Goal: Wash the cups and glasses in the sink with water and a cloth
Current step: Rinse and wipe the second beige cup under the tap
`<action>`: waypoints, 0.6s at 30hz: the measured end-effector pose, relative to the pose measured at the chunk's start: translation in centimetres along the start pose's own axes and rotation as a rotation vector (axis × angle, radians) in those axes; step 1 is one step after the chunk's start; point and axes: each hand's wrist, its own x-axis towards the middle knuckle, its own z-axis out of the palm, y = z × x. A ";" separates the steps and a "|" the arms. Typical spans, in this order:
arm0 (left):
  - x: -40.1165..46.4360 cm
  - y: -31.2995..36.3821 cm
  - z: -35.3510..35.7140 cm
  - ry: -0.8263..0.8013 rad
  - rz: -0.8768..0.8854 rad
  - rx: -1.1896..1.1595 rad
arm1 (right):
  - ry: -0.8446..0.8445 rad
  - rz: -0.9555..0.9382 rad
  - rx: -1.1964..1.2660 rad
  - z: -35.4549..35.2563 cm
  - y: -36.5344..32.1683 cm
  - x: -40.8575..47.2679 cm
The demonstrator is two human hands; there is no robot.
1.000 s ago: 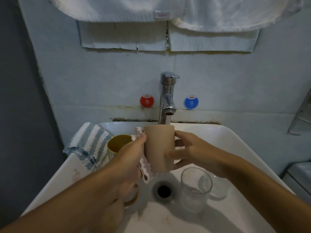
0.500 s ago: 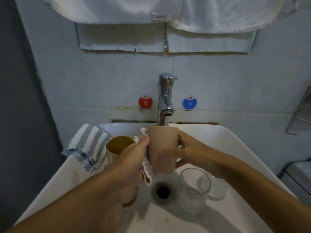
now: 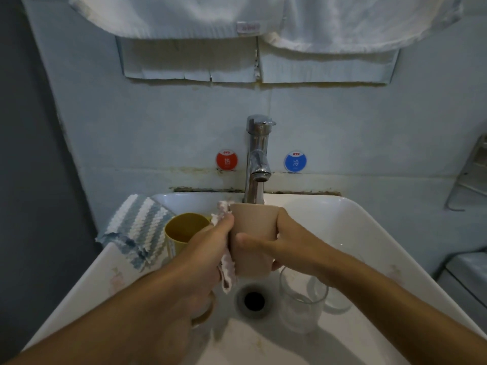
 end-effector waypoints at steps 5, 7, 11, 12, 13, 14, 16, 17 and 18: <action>0.0 -0.2 0.1 0.010 -0.029 -0.008 | -0.119 0.041 0.132 -1.9 -0.3 -0.2; 0.1 -0.2 0.2 0.013 -0.009 0.017 | -0.065 0.058 0.069 -1.5 -0.4 -0.1; 0.1 -0.2 0.4 0.008 0.055 0.071 | 0.061 0.071 -0.049 -0.6 -0.4 -0.2; 0.1 -0.1 0.6 0.016 0.060 0.069 | 0.101 0.072 -0.069 -0.5 -0.2 -0.1; 0.1 0.0 0.7 0.023 0.064 0.039 | 0.144 0.063 -0.093 -0.5 -0.1 0.0; 0.2 0.1 0.8 0.035 0.060 0.013 | 0.180 0.049 -0.123 -0.4 0.0 0.1; 0.4 0.0 0.5 0.074 0.062 -0.059 | 0.211 -0.013 -0.165 -0.5 -0.1 0.0; 0.7 -0.1 0.1 0.098 0.059 -0.092 | 0.198 -0.068 -0.152 -0.5 -0.2 -0.2; 1.0 0.0 -0.3 0.112 0.051 -0.099 | 0.171 -0.128 -0.129 -0.4 -0.4 -0.4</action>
